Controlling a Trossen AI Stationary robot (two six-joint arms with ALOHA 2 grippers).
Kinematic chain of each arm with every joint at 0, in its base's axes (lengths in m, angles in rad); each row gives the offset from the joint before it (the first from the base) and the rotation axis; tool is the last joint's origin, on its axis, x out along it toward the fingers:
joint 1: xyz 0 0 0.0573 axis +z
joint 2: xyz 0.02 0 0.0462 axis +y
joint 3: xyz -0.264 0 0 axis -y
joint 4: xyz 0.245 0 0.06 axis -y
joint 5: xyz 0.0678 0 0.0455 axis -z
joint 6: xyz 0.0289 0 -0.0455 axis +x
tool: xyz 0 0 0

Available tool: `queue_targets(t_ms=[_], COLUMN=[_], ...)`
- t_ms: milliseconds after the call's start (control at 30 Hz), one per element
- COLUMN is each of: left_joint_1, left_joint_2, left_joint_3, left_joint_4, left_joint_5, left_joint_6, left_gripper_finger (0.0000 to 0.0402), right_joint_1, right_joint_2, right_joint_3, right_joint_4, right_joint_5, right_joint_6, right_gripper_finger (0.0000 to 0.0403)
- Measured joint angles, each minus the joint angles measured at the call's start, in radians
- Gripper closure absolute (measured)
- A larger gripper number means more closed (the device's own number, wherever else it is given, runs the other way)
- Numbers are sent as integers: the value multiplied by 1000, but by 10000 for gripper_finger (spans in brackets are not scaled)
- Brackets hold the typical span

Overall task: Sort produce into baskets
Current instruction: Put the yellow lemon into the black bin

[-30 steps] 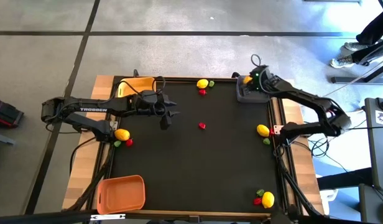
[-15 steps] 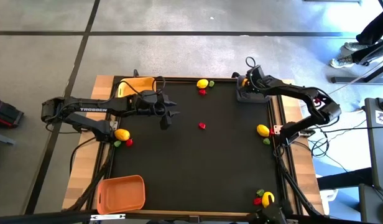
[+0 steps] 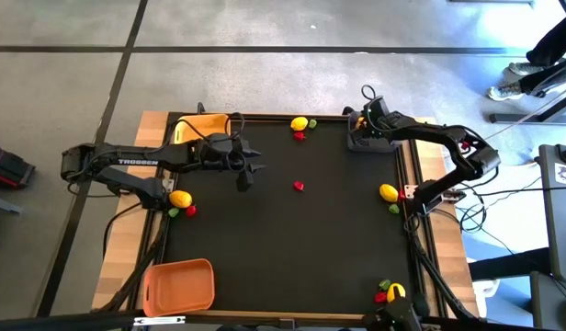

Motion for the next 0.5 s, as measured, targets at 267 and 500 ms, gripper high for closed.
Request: queue_targets(t_ms=[267, 500], left_joint_1=[0, 0], left_joint_2=[0, -2], left_joint_3=[0, 0], left_joint_4=[0, -1], left_joint_5=[0, 0], left_joint_6=[0, 0], left_gripper_finger=[194, 194], right_joint_1=[0, -1], right_joint_2=[2, -17], right_joint_3=[0, 17], right_joint_4=[11, -22], right_joint_5=[-7, 0], right_joint_6=[-29, -48], right_gripper_finger=[194, 129])
